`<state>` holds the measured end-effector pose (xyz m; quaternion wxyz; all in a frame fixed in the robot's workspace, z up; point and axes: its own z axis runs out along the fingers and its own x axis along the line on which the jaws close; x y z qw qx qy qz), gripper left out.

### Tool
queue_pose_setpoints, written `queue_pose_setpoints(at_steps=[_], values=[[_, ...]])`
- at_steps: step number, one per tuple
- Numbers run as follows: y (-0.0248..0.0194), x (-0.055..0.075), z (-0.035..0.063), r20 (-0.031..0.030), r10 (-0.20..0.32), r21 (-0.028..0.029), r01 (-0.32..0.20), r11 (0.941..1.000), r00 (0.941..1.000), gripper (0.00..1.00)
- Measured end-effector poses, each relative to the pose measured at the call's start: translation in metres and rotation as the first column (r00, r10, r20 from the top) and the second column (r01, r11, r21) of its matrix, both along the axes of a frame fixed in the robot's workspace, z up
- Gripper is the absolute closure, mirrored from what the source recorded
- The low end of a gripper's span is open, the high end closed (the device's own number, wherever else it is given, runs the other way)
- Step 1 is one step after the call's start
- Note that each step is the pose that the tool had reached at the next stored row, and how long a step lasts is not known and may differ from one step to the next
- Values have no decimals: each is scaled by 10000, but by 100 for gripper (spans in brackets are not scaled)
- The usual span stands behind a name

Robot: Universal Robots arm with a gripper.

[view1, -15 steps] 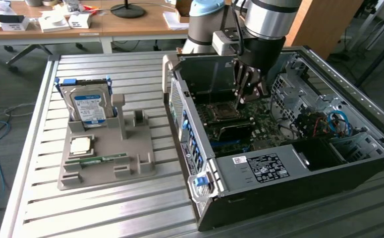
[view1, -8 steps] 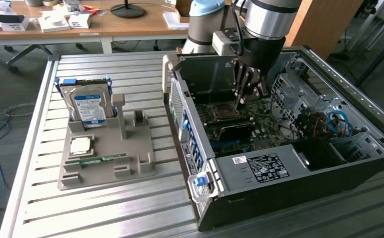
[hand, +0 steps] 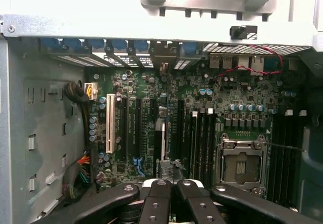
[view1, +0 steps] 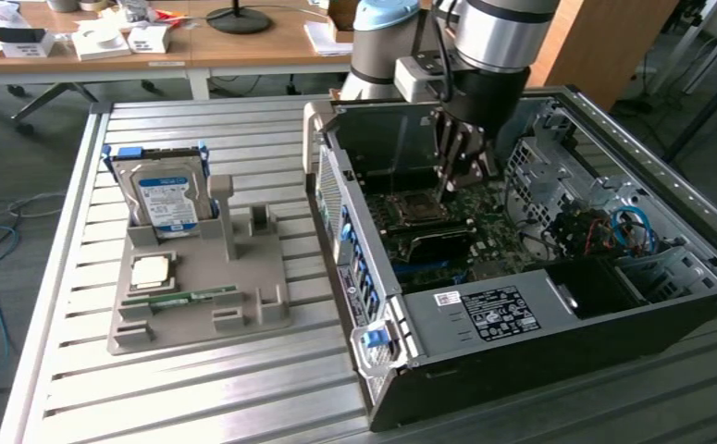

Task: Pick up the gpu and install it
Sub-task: 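Press down on the gpu until it lock into place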

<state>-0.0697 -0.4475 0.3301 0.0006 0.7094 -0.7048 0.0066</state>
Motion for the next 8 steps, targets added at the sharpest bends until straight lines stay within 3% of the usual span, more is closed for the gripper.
queue_pose_setpoints(at_steps=[8], values=[[19, 0, -3, 0, 0, 0, 0, 10000, 10000, 90]])
